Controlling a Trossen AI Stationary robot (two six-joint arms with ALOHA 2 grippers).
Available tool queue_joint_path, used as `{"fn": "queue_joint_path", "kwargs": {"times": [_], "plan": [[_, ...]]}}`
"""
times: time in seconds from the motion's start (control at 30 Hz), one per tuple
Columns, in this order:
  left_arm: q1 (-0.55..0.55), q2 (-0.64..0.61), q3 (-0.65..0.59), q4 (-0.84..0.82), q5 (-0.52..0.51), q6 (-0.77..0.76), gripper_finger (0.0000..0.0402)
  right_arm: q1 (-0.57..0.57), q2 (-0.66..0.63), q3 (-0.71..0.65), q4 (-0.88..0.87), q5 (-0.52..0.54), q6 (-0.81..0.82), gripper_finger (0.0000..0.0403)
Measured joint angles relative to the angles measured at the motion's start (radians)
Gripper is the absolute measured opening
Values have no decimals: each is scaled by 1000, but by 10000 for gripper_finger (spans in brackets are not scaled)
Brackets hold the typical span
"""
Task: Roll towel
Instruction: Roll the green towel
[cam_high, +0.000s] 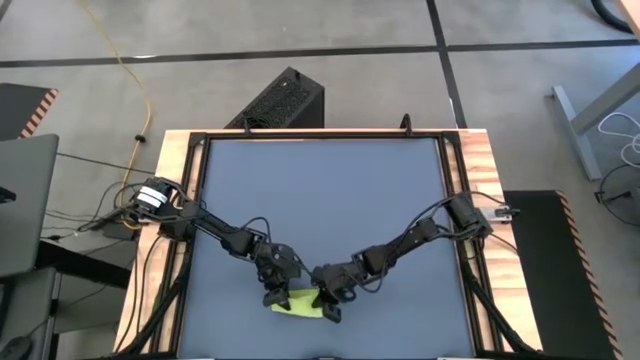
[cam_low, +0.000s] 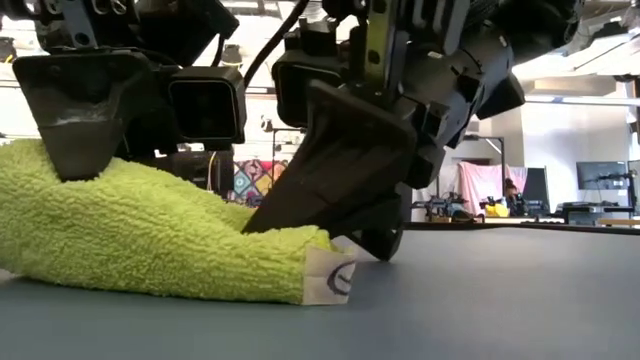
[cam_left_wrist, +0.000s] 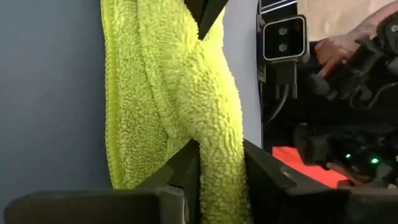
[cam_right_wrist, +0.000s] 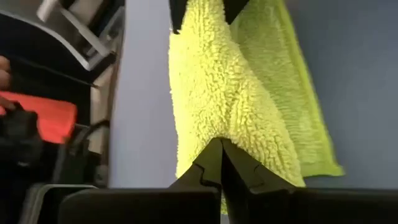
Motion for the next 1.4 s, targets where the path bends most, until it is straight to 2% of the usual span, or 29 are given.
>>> {"fn": "queue_joint_path", "kwargs": {"times": [0.13, 0.3, 0.43, 0.67, 0.83, 0.97, 1.2, 1.4], "plan": [[13, -50, -5, -70, -4, 38, 88, 1, 7, 2, 11, 3, 33, 19], [31, -166, -8, -377, -79, 136, 88, -16, 7, 2, 10, 3, 98, 19], [31, -258, -12, -555, -138, 193, 88, -26, 8, 2, 7, -3, 103, 19], [31, -373, -7, -592, -210, 215, 89, -25, 10, -3, 49, -1, 70, 19], [20, -382, -6, -593, -289, 224, 89, -36, 11, 12, 215, 7, 17, 19], [5, -382, -6, -591, -343, 254, 94, -73, 16, 64, 210, 18, -1, 19], [-2, -383, -13, -608, -338, 260, 132, -141, 90, 103, 144, 34, 53, 19], [12, -406, -13, -661, -222, 249, 160, -144, 107, 107, 126, 36, 84, 19]]}}
